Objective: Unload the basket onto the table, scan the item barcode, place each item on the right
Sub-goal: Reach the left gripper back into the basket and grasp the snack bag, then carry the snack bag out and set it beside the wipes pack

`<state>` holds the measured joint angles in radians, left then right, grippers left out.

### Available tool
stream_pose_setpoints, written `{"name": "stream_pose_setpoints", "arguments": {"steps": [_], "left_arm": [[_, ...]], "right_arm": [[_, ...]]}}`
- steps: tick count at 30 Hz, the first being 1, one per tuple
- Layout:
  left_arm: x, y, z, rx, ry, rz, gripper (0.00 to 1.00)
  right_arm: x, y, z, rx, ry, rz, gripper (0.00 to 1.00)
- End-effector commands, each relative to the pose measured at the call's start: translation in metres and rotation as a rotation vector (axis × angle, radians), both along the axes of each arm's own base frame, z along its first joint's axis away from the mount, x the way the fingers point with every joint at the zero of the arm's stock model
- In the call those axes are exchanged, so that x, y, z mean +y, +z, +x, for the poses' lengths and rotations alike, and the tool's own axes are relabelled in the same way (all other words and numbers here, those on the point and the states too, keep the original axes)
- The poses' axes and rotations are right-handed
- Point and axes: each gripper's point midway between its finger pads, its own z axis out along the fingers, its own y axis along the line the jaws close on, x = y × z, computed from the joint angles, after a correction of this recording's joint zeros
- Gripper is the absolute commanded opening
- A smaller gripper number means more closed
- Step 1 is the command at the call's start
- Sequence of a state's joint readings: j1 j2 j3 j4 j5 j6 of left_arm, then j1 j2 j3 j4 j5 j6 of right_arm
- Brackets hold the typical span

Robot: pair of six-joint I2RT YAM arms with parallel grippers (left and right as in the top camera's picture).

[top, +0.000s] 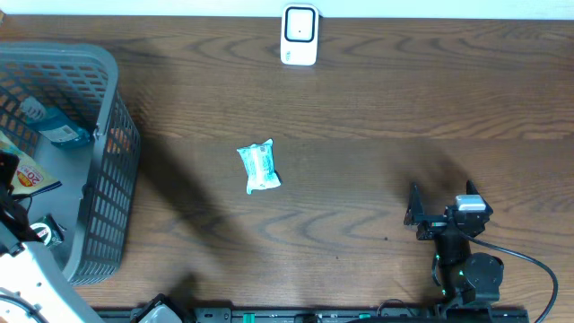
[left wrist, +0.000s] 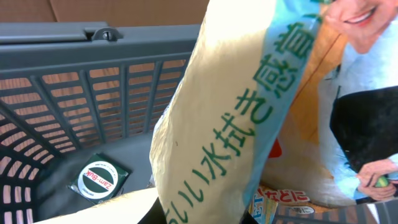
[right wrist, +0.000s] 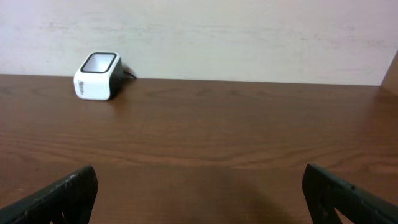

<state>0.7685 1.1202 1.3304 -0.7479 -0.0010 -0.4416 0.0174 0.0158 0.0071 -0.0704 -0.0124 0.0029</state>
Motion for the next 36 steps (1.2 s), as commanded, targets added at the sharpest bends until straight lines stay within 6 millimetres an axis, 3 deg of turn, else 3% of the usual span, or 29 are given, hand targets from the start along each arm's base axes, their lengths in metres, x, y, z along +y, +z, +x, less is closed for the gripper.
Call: {"name": "stream_pose_setpoints", "arguments": {"steps": [1, 9, 15, 18, 23, 31, 36], "left_arm": [[0.002, 0.012, -0.002, -0.029, 0.023, 0.024, 0.07], [0.003, 0.039, 0.003, -0.116, 0.011, 0.096, 0.07], [-0.025, 0.069, 0.016, -0.25, -0.14, 0.114, 0.07], [-0.057, 0.097, 0.028, -0.37, -0.314, 0.13, 0.07], [-0.097, 0.119, 0.034, -0.489, -0.487, 0.082, 0.07], [-0.18, 0.12, 0.056, -0.509, -0.825, 0.013, 0.07], [-0.247, 0.117, 0.066, -0.492, -1.075, -0.003, 0.07]], "right_arm": [[0.004, -0.001, 0.0, 0.002, 0.018, -0.011, 0.99], [0.004, -0.001, 0.0, 0.003, 0.018, -0.011, 0.99], [0.004, -0.001, 0.0, 0.003, 0.018, -0.011, 0.99], [0.004, -0.001, 0.0, 0.002, 0.018, -0.011, 0.99], [0.004, -0.001, 0.0, 0.003, 0.018, -0.011, 0.99], [0.004, -0.001, 0.0, 0.002, 0.018, -0.011, 0.99], [0.004, -0.001, 0.0, 0.002, 0.018, -0.011, 0.99]]}}
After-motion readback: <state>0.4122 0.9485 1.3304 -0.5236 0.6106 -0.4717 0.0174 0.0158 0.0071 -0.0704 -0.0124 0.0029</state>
